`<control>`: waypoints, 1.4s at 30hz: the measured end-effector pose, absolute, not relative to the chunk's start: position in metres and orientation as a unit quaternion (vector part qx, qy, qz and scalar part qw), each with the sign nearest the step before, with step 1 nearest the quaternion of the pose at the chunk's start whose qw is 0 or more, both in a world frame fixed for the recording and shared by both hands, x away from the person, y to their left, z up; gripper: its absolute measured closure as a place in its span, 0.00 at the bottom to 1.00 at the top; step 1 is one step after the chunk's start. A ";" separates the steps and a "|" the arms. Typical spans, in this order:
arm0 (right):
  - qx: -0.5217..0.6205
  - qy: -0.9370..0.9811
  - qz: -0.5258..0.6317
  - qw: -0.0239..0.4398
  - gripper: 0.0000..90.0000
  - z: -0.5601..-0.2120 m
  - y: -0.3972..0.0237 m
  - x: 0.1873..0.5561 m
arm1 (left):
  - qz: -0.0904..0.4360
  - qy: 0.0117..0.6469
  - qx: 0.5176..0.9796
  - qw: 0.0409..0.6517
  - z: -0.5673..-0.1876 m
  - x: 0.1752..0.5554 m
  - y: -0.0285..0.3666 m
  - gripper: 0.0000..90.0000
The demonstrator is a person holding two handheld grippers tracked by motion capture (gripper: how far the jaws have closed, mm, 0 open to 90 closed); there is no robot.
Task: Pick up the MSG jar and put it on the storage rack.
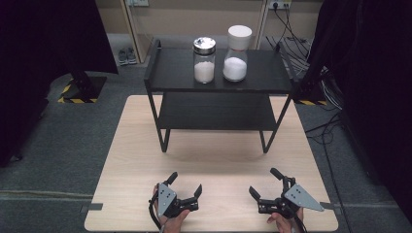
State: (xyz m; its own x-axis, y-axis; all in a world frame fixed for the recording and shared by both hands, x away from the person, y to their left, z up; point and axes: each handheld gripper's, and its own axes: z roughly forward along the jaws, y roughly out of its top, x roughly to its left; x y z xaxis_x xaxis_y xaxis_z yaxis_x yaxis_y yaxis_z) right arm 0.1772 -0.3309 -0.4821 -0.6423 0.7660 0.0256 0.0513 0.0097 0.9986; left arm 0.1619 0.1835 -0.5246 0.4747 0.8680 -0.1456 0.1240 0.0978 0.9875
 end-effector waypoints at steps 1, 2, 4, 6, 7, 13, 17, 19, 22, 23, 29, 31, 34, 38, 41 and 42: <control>0.314 0.651 0.629 0.284 0.00 -0.482 -0.331 0.177 | 0.303 0.414 0.600 0.614 -0.524 0.162 0.184 0.01; 0.315 0.651 0.629 0.284 0.00 -0.482 -0.331 0.177 | 0.303 0.413 0.600 0.615 -0.524 0.162 0.184 0.01; 0.317 0.650 0.630 0.283 0.00 -0.482 -0.331 0.177 | 0.303 0.413 0.600 0.614 -0.524 0.162 0.183 0.01; 0.317 0.650 0.630 0.283 0.00 -0.482 -0.331 0.177 | 0.302 0.414 0.600 0.614 -0.524 0.162 0.184 0.01; 0.317 0.650 0.630 0.283 0.00 -0.482 -0.331 0.177 | 0.302 0.414 0.600 0.615 -0.524 0.162 0.184 0.01; 0.319 0.649 0.631 0.281 0.00 -0.483 -0.331 0.177 | 0.302 0.413 0.600 0.615 -0.524 0.162 0.184 0.01; 0.318 0.650 0.631 0.279 0.00 -0.483 -0.330 0.177 | 0.302 0.413 0.600 0.615 -0.524 0.162 0.184 0.01; 0.317 0.650 0.631 0.280 0.00 -0.483 -0.330 0.177 | 0.301 0.413 0.600 0.615 -0.525 0.162 0.184 0.01; 0.317 0.650 0.631 0.281 0.00 -0.483 -0.330 0.176 | 0.301 0.412 0.601 0.615 -0.525 0.162 0.184 0.01; 0.318 0.650 0.631 0.281 0.00 -0.483 -0.330 0.176 | 0.301 0.412 0.601 0.615 -0.525 0.162 0.184 0.01; 0.320 0.647 0.632 0.282 0.00 -0.483 -0.331 0.176 | 0.302 0.412 0.601 0.615 -0.525 0.162 0.184 0.01; 0.320 0.647 0.632 0.282 0.00 -0.483 -0.331 0.176 | 0.301 0.412 0.601 0.615 -0.525 0.162 0.184 0.01; 0.320 0.646 0.633 0.281 0.00 -0.483 -0.331 0.176 | 0.301 0.411 0.601 0.616 -0.525 0.162 0.184 0.01; 0.322 0.646 0.633 0.281 0.00 -0.483 -0.331 0.177 | 0.301 0.411 0.601 0.616 -0.525 0.162 0.184 0.01; 0.324 0.645 0.633 0.280 0.00 -0.483 -0.332 0.177 | 0.300 0.411 0.602 0.616 -0.524 0.163 0.184 0.01; 0.324 0.645 0.633 0.280 0.00 -0.483 -0.332 0.177 | 0.300 0.411 0.602 0.616 -0.524 0.163 0.185 0.01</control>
